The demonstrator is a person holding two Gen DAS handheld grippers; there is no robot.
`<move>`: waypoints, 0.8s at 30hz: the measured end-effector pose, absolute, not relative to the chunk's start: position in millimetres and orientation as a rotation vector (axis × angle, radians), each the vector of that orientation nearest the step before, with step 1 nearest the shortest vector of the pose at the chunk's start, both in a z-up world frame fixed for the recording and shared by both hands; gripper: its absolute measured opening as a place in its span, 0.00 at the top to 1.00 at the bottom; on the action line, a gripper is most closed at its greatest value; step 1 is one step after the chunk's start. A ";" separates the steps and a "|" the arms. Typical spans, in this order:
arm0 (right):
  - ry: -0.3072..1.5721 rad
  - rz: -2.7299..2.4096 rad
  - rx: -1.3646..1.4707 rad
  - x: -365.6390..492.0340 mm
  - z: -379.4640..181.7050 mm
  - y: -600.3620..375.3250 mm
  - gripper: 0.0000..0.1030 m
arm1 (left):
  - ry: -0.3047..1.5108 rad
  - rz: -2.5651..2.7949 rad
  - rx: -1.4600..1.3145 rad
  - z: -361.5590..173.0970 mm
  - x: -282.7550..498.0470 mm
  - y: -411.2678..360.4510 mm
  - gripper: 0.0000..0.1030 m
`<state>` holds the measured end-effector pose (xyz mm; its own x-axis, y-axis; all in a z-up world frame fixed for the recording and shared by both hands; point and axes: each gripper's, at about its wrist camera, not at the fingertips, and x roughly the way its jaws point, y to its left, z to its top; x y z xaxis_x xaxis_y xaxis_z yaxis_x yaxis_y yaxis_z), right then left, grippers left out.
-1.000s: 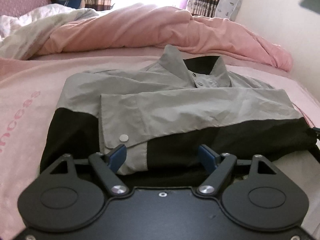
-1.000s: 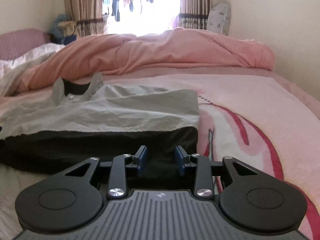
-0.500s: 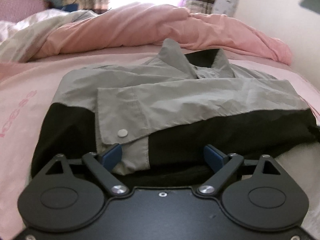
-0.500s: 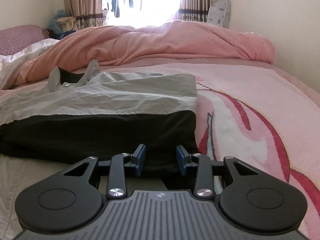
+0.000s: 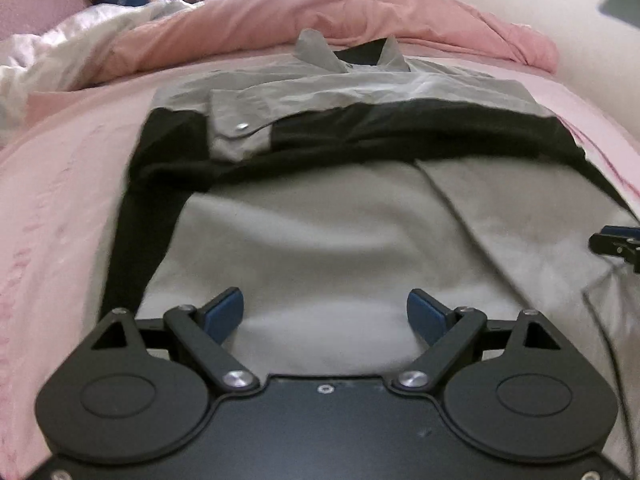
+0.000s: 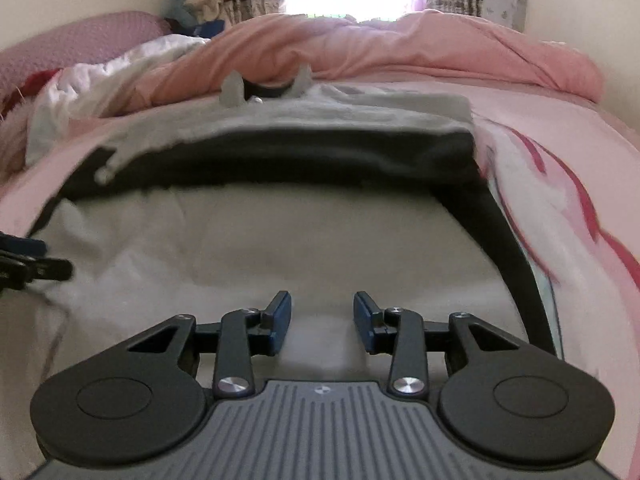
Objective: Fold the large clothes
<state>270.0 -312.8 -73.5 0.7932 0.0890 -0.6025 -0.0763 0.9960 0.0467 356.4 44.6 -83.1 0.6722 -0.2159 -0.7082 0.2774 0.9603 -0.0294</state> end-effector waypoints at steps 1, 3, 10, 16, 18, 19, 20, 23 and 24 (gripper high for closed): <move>0.642 0.082 0.013 262.0 -72.7 -313.5 0.57 | 0.773 -0.266 0.084 -83.2 344.0 49.0 0.12; 0.639 0.073 0.030 242.1 -71.5 -316.1 0.55 | 0.777 -0.252 0.057 -82.0 326.5 59.1 0.12; 0.660 0.060 0.088 181.6 -77.2 -334.1 0.51 | 0.826 -0.185 0.075 -92.7 262.3 93.6 0.11; 0.650 0.053 0.133 147.7 -79.7 -340.3 0.50 | 0.833 -0.181 0.059 -95.5 214.9 116.4 0.11; 0.646 0.057 0.149 138.5 -80.2 -341.9 0.50 | 0.837 -0.183 0.052 -96.1 200.7 122.4 0.11; 0.645 0.062 0.149 136.4 -80.6 -342.2 0.50 | 0.840 -0.187 0.046 -95.5 193.4 126.0 0.11; 0.643 0.071 0.148 133.9 -80.1 -343.3 0.50 | 0.839 -0.189 0.044 -94.0 188.3 129.1 0.11; 0.596 0.112 0.200 118.2 -72.6 -353.1 0.50 | 0.800 -0.181 0.038 -82.3 169.8 140.0 0.11; 0.562 0.140 0.241 111.3 -67.8 -363.0 0.50 | 0.790 -0.164 0.032 -78.0 163.9 147.1 0.11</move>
<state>111.3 -363.0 -67.8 0.8380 0.1962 -0.5092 -0.0652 0.9624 0.2635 163.9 147.1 -78.0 0.6920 -0.1346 -0.7093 0.1583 0.9868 -0.0329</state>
